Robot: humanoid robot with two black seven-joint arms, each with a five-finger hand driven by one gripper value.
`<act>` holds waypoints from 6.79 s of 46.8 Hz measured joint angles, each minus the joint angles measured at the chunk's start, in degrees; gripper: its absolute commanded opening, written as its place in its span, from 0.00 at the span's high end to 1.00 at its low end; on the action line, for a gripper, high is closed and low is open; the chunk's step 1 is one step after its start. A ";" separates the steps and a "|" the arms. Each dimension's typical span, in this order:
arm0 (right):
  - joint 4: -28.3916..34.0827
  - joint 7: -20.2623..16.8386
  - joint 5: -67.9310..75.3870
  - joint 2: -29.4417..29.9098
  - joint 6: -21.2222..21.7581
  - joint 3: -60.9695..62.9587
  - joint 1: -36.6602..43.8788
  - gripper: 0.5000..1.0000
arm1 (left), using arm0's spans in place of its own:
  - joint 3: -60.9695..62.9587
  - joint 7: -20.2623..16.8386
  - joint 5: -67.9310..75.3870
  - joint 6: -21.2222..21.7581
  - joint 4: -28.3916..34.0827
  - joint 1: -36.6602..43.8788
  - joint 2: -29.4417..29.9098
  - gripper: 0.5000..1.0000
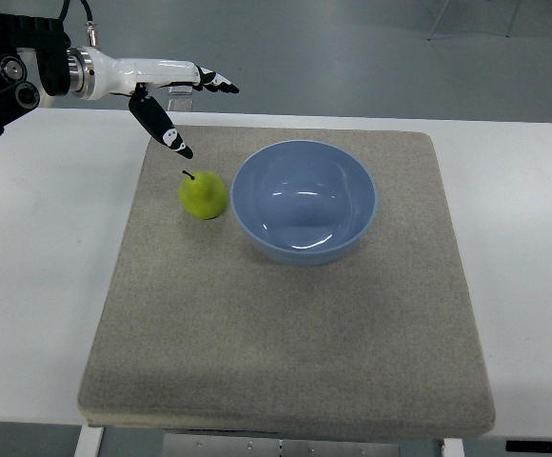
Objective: Place pear in bowl with left hand
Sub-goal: 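Lower the left hand around the green pear and close the fingers, then lift the held pear and carry it over the blue bowl, then lower the pear into the bowl and open the left hand, then lift the open left hand up and away from the bowl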
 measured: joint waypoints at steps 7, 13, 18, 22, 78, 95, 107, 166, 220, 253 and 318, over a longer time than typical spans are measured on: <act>0.00 0.00 0.00 0.00 0.00 0.00 0.00 0.15 | 0.07 -0.97 0.80 -0.81 -0.22 0.13 0.18 0.04; 0.00 0.00 0.00 0.00 0.00 0.00 0.00 0.15 | 0.11 -1.13 3.73 -0.82 -0.90 0.68 0.17 0.04; 0.00 0.00 0.00 0.00 0.00 0.00 0.00 0.15 | 0.18 -1.19 5.97 -1.40 -2.09 0.95 0.16 0.04; 0.00 0.00 0.00 0.00 0.00 0.00 0.00 0.15 | 0.99 -1.44 8.28 -1.65 -2.77 1.27 0.16 0.04; 0.00 0.00 0.00 0.00 0.00 0.00 0.00 0.15 | 2.98 -2.19 20.05 5.44 3.01 5.74 -6.41 0.05; 0.00 0.00 0.00 0.00 0.00 0.00 0.00 0.15 | 3.41 -2.19 19.95 5.34 3.01 7.71 -7.10 0.12; 0.00 0.00 0.00 0.00 0.00 0.00 0.00 0.15 | 3.31 -2.19 19.90 5.43 3.09 7.85 -7.55 0.38; 0.00 0.00 0.00 0.00 0.00 0.00 0.00 0.15 | -9.83 -2.19 18.80 5.25 0.37 3.32 -7.59 0.72; 0.00 0.00 0.00 0.00 0.00 0.00 -0.01 0.15 | -6.93 -1.39 19.54 5.64 -0.01 9.59 -18.72 0.51; 0.00 0.00 0.00 0.00 0.00 0.00 0.00 0.15 | -7.28 -1.49 18.37 6.66 0.46 9.79 -19.31 0.15; 0.00 0.00 0.00 0.00 0.00 0.00 0.00 0.15 | -20.04 -0.91 2.85 15.84 24.29 8.51 -20.13 0.15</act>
